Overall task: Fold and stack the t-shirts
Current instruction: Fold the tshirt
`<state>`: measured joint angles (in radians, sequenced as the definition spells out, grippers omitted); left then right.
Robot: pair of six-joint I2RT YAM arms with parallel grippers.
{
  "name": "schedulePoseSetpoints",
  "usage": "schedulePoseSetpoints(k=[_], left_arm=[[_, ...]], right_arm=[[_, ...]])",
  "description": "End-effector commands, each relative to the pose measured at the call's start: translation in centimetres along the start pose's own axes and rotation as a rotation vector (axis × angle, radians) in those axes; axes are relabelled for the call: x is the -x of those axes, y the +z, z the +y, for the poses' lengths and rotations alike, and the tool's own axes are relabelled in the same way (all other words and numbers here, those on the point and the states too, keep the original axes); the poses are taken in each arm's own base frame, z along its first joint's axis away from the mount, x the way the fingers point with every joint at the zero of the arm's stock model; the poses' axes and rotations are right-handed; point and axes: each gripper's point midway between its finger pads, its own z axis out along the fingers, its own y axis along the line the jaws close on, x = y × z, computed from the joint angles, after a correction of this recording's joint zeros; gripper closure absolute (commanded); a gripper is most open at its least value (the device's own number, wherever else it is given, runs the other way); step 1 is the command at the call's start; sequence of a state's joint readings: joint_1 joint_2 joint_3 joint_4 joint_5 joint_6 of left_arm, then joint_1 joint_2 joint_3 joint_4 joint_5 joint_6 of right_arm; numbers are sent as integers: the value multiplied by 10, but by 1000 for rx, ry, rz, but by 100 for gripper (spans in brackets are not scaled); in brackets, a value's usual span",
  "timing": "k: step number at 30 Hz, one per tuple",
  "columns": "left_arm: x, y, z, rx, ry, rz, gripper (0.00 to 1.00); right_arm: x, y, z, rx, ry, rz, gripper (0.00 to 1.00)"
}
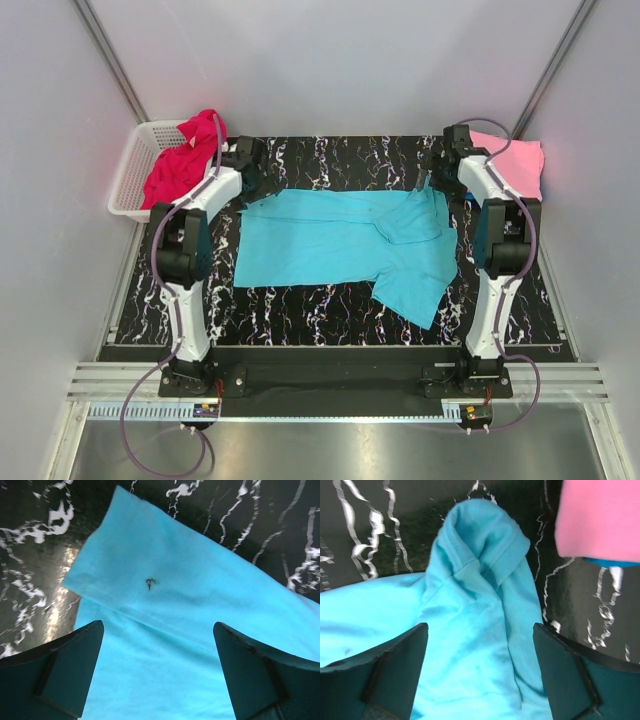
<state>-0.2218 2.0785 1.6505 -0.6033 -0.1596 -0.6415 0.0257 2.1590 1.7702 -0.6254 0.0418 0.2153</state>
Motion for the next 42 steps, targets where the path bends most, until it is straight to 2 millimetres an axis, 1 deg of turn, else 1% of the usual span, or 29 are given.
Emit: schedulePoseSetpoints(k=[1,2,3,4,5,6,7,8,9,10,11,12,13,14,16,18,19,20,21,24,28,30,31,33,34,35,37,42], left_arm=[[36,-43,-5,-50,12,-142,1],[33,-46,-2,-47,8,-141,1],[28,-51,3,-45,7,-137,1],[25,-53,4,-48,5,-133,1],[21,-54,7,-47,-2,-128,1],[10,-52,13,-34,-4,-107,1],[7,-54,13,-48,-6,-100,1],[2,-55,13,-52,-11,-88,1],[-9,-51,18,-43,-12,-65,1],[-14,-51,18,-50,-11,-55,1],[-21,-51,18,-48,-10,-42,1],[-30,-48,21,-39,-4,-25,1],[-34,-47,21,-38,-2,-19,1],[-41,-46,20,-38,3,-7,1],[-53,-43,22,-36,8,19,1],[-64,-38,22,-31,13,38,1],[-66,-36,22,-31,15,42,1],[-69,-34,23,-28,19,49,1],[-73,-29,24,-23,20,58,1],[-80,-22,29,-2,27,80,1],[-80,-20,29,0,32,81,1],[-80,-21,31,7,31,77,1],[-77,-24,32,11,30,63,1],[-78,-25,35,21,24,58,1],[-76,-26,37,28,20,50,1],[-75,-26,37,27,18,47,1],[-76,-26,37,27,15,50,1],[-79,-26,37,21,10,60,1]], right_arm=[[34,-49,-2,-6,9,-142,5],[26,-50,-3,-10,11,-127,5],[24,-52,-4,-13,19,-128,4],[24,-59,-5,-15,21,-137,5],[13,-57,-9,-24,24,-114,5],[9,-57,-10,-24,33,-106,6],[4,-58,-11,-26,38,-100,9],[-8,-54,-13,-29,39,-73,10],[-13,-52,-14,-29,48,-60,12],[-18,-49,-15,-31,50,-53,14],[-29,-43,-17,-36,52,-29,19],[-32,-40,-17,-37,58,-23,23],[-35,-34,-18,-38,62,-20,25],[-40,-30,-18,-36,59,-8,32],[-41,-22,-17,-30,66,-10,37],[-40,-17,-14,-16,67,-15,46],[-40,-12,-13,-15,67,-16,48],[-36,-11,-13,-13,72,-23,50],[-35,-10,-11,-11,72,-26,56],[-30,-6,-12,-14,71,-35,58],[-24,-2,-9,-7,67,-43,58],[-25,-6,-7,2,72,-40,58],[-31,-12,-8,0,75,-31,58],[-37,-21,-11,-5,88,-31,58],[-35,-32,-11,-1,92,-52,57],[-45,-34,-15,-14,94,-37,57],[-51,-44,-18,-15,94,-44,57],[-57,-55,-19,-11,107,-49,55]])
